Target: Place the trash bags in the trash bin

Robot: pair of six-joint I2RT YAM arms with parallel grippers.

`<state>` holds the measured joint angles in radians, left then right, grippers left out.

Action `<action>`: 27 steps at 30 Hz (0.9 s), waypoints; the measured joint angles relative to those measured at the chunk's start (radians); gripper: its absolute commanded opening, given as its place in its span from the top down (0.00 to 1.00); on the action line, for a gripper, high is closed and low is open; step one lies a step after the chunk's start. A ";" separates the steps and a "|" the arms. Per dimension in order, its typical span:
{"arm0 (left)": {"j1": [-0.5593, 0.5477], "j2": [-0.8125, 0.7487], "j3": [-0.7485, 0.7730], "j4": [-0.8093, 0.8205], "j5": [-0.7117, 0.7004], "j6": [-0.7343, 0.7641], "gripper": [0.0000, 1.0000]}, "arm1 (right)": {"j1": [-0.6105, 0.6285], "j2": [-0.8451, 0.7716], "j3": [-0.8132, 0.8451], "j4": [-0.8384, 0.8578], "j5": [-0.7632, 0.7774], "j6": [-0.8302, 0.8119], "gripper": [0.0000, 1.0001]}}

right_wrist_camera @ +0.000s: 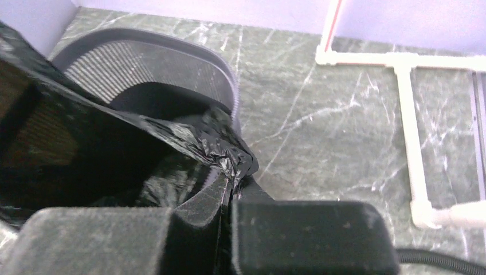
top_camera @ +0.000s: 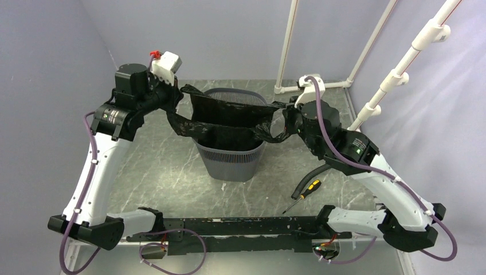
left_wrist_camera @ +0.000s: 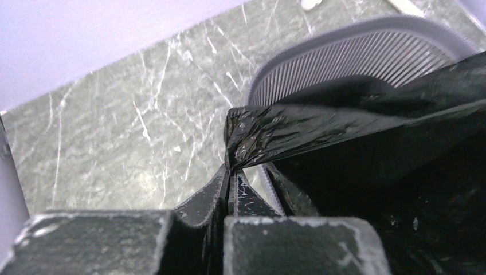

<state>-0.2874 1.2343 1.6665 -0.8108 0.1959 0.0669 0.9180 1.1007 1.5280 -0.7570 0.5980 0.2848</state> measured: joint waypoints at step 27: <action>0.010 -0.105 -0.181 0.060 0.003 0.051 0.12 | -0.132 -0.010 -0.129 0.107 -0.238 -0.034 0.16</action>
<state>-0.2779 1.1297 1.4857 -0.7509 0.1989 0.1184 0.7860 1.0904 1.3991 -0.6498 0.3603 0.2504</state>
